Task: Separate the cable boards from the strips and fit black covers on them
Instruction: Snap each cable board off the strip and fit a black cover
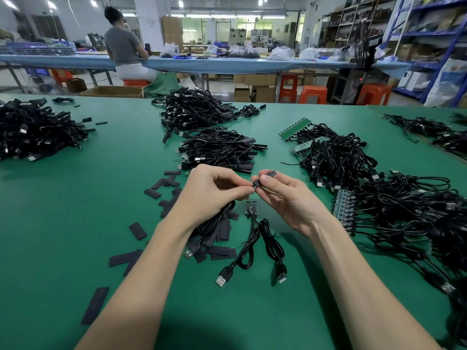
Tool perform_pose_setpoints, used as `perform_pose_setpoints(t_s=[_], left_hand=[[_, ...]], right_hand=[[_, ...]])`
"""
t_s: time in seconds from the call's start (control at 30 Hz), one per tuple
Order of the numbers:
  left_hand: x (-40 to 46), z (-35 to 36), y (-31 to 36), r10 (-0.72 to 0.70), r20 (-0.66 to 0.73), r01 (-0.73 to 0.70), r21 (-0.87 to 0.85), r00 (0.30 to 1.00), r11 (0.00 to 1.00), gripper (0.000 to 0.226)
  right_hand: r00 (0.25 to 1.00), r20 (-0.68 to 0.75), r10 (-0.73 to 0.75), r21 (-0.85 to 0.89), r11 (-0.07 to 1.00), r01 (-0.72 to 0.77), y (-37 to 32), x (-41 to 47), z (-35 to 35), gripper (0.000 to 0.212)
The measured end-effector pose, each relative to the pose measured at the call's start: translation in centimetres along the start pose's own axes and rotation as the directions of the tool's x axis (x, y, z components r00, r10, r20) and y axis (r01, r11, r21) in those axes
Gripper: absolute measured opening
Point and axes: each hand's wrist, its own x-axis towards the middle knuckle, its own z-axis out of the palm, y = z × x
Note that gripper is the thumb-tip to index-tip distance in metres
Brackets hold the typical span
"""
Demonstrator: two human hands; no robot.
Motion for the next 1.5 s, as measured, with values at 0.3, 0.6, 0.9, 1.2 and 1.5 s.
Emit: perform_pose_setpoints(t_s=[0.3,0.6,0.9,1.2,1.5], left_hand=[[0.05,0.61,0.64,0.032,-0.059,-0.038,-0.106,0.998,0.994,0.015],[0.01,0.37,0.39,0.072,-0.059,-0.071,0.028,0.996,0.997,0.008],[-0.04,0.17,0.42,0.063,-0.046,-0.061,0.049,0.997,0.997,0.008],[-0.12,0.05,0.39,0.032,-0.042,-0.032,0.008,0.999,0.999,0.008],[0.04,0.66,0.15,0.031,-0.108,-0.037,-0.062,0.994,0.997,0.012]], right_hand=[[0.999,0.037,-0.019,-0.009,1.0,0.019,0.17,-0.04,0.28,0.01],[1.0,0.004,-0.018,0.034,0.999,0.018,0.07,-0.03,0.05,0.008],[0.999,0.035,-0.003,0.02,1.0,0.003,0.38,0.01,0.21,0.009],[0.998,0.056,0.01,0.006,1.0,-0.011,0.45,-0.13,0.38,0.01],[0.993,-0.018,-0.113,0.021,0.993,0.114,0.58,0.16,0.86,0.031]])
